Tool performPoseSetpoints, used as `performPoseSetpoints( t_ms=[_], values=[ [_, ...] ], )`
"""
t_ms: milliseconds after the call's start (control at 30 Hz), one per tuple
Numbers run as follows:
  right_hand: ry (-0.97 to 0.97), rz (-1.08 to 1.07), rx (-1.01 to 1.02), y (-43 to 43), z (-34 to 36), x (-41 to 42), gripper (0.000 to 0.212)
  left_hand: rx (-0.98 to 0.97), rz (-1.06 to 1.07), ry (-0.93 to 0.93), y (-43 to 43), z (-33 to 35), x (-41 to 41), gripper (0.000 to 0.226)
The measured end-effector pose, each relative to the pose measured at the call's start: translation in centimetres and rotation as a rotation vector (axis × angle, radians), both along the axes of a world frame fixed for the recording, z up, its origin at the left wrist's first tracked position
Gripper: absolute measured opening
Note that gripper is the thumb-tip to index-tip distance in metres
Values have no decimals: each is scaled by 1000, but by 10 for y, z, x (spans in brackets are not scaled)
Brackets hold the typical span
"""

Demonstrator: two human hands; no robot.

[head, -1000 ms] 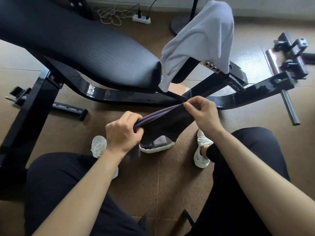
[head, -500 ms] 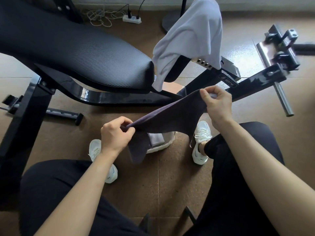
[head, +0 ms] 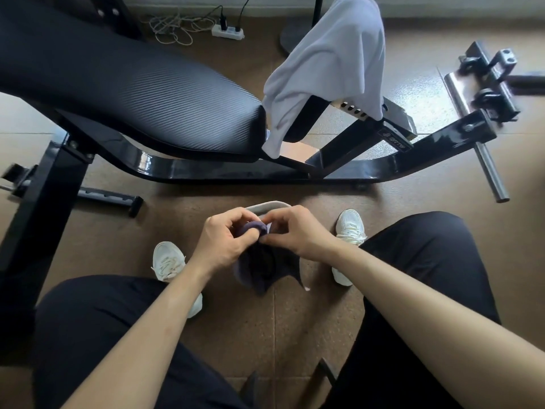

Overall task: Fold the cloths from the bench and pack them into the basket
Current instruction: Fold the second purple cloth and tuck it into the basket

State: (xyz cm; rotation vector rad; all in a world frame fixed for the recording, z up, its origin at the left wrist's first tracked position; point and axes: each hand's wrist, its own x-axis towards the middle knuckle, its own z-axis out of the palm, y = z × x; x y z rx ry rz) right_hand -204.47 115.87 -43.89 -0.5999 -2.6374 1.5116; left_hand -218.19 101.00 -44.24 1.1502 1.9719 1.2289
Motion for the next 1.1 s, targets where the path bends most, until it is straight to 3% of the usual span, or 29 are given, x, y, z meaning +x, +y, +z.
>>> performPoseSetpoints(
  t_ms=[133, 333, 600, 767, 967, 1033, 1100],
  values=[
    [-43, 22, -55, 7, 0, -1, 6, 30, 9, 59, -3, 0, -2, 17],
    [-45, -21, -172, 27, 11, 9, 1, -79, -74, 450, -7, 0, -15, 29],
    [132, -392, -413, 58, 17, 26, 6, -110, 45, 600, -9, -3, -24, 20],
    [235, -683, -473, 74, 20, 32, 10, -93, 166, 475, -11, -2, -29, 24],
    [157, -920, -354, 86, 8, 35, 11, -52, 151, 370, -12, -4, -30, 22],
    [95, -914, -229, 87, 3, 34, 4, -29, 162, 323, -11, -4, -28, 24],
    [54, -767, -140, 78, 5, 33, 22, -6, 153, 286, -9, -4, -24, 23]
  ],
)
